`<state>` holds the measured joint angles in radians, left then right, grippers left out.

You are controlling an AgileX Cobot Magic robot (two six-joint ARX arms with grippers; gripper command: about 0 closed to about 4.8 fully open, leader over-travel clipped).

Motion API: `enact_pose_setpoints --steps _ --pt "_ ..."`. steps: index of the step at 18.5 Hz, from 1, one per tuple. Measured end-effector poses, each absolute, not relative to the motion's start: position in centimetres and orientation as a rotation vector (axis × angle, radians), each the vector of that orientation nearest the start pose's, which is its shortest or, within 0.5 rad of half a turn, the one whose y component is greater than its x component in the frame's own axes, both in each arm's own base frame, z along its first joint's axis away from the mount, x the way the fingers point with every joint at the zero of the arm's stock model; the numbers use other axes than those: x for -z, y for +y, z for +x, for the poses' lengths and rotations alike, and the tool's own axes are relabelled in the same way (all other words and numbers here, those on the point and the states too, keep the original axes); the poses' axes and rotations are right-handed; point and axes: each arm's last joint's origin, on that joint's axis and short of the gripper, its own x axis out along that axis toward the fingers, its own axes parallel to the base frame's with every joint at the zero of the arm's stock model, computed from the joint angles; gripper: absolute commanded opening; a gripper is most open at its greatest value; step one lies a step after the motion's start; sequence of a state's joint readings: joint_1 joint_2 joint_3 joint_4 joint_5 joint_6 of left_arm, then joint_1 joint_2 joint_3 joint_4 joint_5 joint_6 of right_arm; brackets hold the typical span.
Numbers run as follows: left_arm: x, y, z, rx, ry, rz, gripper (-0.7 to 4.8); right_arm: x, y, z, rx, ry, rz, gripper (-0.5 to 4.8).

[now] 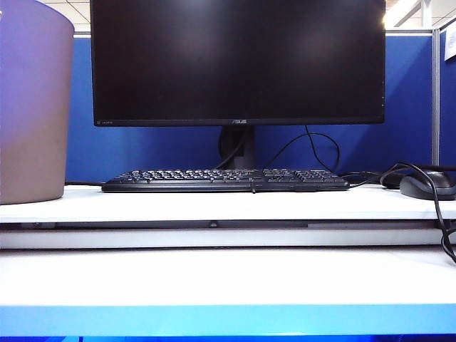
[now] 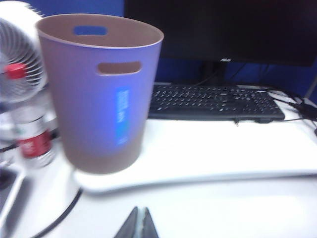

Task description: Pick up all paper balls from the table and place them in the pink trash can.

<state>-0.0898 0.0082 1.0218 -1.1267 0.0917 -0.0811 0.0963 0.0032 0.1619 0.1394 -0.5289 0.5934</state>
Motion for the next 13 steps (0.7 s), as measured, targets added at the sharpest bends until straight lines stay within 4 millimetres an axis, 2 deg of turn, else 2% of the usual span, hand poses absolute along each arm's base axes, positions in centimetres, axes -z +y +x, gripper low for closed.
enact_pose_setpoints --steps 1,2,5,6,7,9,11,13 --pt "-33.2 0.2 -5.4 0.197 0.092 -0.082 -0.06 -23.0 2.2 7.5 -0.694 -0.102 0.503 -0.03" --pt "-32.0 -0.2 -2.6 0.253 0.079 -0.087 -0.06 -23.0 2.2 7.5 -0.693 -0.102 0.503 -0.03" --pt "-28.8 -0.7 2.0 0.266 0.09 -0.21 0.03 -23.0 2.2 7.5 -0.693 -0.102 0.503 -0.03" --pt "-27.3 -0.8 3.2 0.256 0.124 -0.28 0.48 -23.0 2.2 7.5 -0.694 -0.102 0.503 -0.03" --pt "-26.2 -0.9 3.9 0.244 0.167 -0.349 0.53 -23.0 2.2 7.5 -0.693 -0.102 0.503 -0.03" --pt "-26.1 -0.9 4.0 0.238 0.167 -0.386 0.53 -23.0 2.2 7.5 -0.693 -0.102 0.503 -0.03" --pt "-26.0 -0.7 4.0 0.193 0.155 -0.323 0.53 -23.0 2.2 7.5 -0.693 -0.101 0.503 -0.03" --pt "-26.4 -0.4 4.2 0.097 0.084 -0.17 0.53 -23.0 2.2 7.5 -0.693 -0.101 0.503 -0.03"
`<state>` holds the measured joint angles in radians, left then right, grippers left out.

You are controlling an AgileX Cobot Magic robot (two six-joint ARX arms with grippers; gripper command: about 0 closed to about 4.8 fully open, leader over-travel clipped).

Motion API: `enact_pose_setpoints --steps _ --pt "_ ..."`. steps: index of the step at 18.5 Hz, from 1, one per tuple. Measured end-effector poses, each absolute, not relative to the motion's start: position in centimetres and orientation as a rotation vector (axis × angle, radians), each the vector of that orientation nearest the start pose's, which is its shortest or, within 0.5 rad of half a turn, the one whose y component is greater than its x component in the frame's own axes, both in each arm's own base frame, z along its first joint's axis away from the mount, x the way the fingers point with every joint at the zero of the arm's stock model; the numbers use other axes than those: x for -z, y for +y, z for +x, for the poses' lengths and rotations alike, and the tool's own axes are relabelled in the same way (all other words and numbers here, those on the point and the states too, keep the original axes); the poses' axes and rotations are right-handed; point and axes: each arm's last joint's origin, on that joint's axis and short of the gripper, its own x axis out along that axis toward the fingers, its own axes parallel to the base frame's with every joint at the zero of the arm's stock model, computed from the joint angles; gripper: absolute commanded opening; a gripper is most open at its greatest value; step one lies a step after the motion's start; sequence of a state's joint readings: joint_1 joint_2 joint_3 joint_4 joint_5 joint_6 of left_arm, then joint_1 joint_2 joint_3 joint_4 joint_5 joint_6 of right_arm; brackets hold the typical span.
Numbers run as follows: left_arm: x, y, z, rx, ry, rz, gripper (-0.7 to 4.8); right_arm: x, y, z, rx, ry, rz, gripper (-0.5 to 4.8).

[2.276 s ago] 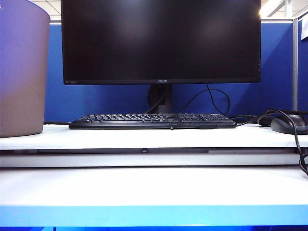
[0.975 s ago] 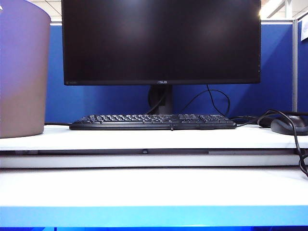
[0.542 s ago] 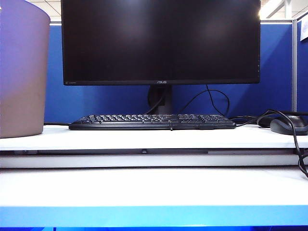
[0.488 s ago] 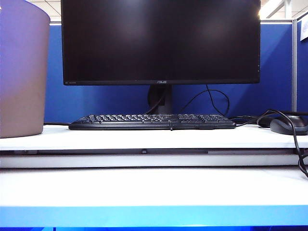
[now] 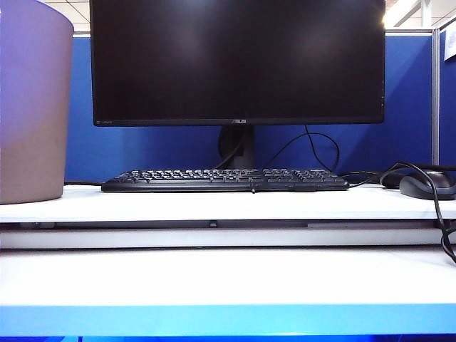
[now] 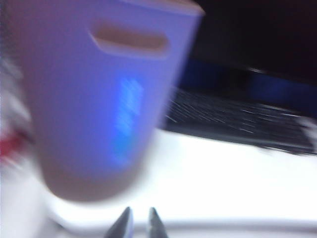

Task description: Pick up all paper balls from the table and place them in the pink trash can.

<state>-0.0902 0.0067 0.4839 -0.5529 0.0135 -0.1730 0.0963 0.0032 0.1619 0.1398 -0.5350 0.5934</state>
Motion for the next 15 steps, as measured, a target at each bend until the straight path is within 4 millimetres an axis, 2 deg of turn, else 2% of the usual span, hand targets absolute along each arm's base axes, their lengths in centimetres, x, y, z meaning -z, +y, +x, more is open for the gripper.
enact_pose_setpoints --steps 3,7,9,15 --pt "-24.8 -0.3 5.8 0.016 0.037 -0.085 0.53 -23.0 2.2 7.5 -0.693 -0.102 0.503 -0.03" --pt "-20.3 -0.6 8.5 0.039 0.003 -0.108 0.53 -23.0 2.2 7.5 -0.693 -0.102 0.503 -0.03" --pt "-18.7 -0.7 9.1 0.044 0.012 -0.108 0.53 -23.0 2.2 7.5 -0.693 -0.102 0.503 -0.03" --pt "-16.6 -0.6 9.7 0.001 0.005 -0.088 0.53 -23.0 2.2 7.5 -0.693 -0.102 0.503 -0.03"
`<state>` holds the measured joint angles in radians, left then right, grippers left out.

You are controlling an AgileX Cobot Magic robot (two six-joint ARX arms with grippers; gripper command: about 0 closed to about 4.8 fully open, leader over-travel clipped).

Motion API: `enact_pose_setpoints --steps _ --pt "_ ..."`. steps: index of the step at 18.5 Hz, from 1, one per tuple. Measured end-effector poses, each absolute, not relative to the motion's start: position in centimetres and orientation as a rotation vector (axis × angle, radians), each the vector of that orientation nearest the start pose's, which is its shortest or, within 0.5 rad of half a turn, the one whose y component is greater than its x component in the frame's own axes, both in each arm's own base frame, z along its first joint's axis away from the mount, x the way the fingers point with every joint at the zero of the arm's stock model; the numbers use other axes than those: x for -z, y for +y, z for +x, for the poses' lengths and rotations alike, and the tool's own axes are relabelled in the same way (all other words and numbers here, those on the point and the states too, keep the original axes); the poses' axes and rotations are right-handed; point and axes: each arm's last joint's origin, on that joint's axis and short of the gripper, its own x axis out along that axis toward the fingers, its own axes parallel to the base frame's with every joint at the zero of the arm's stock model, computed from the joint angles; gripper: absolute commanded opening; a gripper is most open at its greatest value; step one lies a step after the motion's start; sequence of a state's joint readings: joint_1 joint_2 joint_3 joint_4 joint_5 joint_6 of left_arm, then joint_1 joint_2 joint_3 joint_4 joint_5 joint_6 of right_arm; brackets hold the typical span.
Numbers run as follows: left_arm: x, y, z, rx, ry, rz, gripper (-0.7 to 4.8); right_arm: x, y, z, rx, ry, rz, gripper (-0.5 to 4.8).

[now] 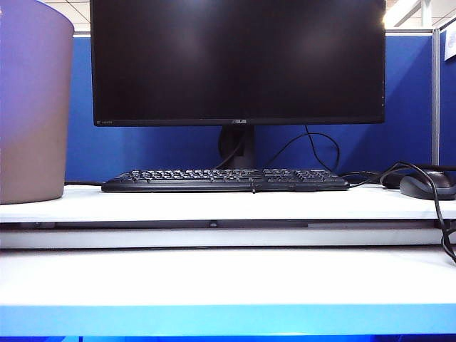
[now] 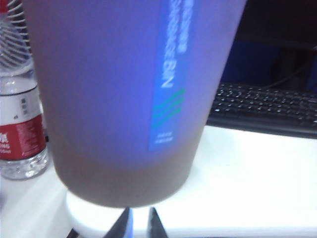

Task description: Pick up all paper balls from the table and place them in the pink trash can.

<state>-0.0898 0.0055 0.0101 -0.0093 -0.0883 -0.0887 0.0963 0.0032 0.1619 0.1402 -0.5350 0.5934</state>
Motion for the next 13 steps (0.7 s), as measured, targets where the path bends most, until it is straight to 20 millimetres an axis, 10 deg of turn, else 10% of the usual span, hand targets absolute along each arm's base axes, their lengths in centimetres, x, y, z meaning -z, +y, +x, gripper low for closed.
enact_pose_setpoints --steps 13 --pt "-16.74 -0.22 9.75 -0.04 -0.022 -0.065 0.53 -22.92 2.23 7.52 -0.702 -0.098 0.501 -0.03"
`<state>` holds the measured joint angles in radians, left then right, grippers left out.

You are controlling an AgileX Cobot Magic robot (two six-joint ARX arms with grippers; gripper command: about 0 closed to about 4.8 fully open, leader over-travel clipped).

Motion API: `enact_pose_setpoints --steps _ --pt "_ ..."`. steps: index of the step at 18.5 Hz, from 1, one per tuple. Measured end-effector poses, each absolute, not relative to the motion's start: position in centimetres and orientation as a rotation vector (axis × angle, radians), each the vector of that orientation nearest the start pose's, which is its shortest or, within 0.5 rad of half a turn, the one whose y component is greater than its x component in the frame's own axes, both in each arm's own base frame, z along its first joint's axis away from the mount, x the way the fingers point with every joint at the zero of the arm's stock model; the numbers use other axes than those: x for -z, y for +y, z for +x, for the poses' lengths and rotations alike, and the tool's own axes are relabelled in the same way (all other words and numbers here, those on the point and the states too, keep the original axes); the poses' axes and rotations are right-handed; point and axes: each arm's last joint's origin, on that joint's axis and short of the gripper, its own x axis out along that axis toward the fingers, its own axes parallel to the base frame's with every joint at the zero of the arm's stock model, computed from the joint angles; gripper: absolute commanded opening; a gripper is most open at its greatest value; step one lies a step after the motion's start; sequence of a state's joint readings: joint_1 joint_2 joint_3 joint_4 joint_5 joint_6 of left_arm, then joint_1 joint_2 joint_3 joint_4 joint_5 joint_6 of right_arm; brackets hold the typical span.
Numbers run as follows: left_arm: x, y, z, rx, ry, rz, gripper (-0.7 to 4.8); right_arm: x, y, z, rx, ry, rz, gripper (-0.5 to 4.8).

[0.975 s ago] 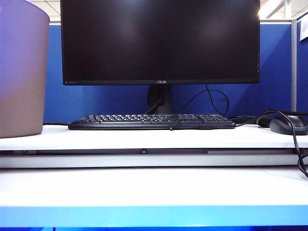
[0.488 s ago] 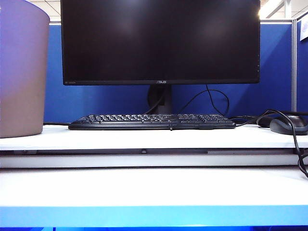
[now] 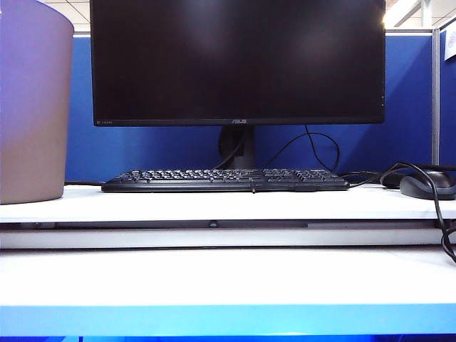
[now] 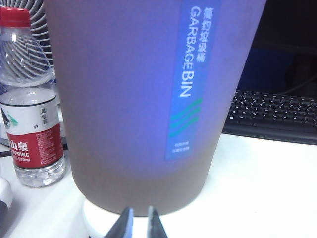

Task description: Pick up all paper balls from the table and place them in the pink trash can.

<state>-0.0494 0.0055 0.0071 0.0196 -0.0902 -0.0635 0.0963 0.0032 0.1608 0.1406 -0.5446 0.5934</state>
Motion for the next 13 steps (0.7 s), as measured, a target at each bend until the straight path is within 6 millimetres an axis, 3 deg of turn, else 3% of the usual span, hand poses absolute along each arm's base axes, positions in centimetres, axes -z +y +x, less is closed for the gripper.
enact_pose_setpoints --steps 6,8,10,13 --pt "-16.7 -0.2 9.7 -0.04 -0.022 -0.065 0.53 -19.8 1.3 9.0 -0.416 -0.287 0.246 -0.03" --pt "-16.7 -0.2 9.7 -0.04 -0.022 -0.065 0.53 -19.2 1.2 9.2 -0.378 -0.225 0.246 -0.03" --pt "-16.7 -0.2 9.7 -0.04 -0.022 -0.065 0.53 -18.2 0.6 9.6 -0.164 -0.146 0.283 -0.03" --pt "-16.7 -0.2 9.7 -0.04 -0.022 -0.065 0.53 -16.7 0.2 9.7 -0.006 -0.014 0.278 -0.03"
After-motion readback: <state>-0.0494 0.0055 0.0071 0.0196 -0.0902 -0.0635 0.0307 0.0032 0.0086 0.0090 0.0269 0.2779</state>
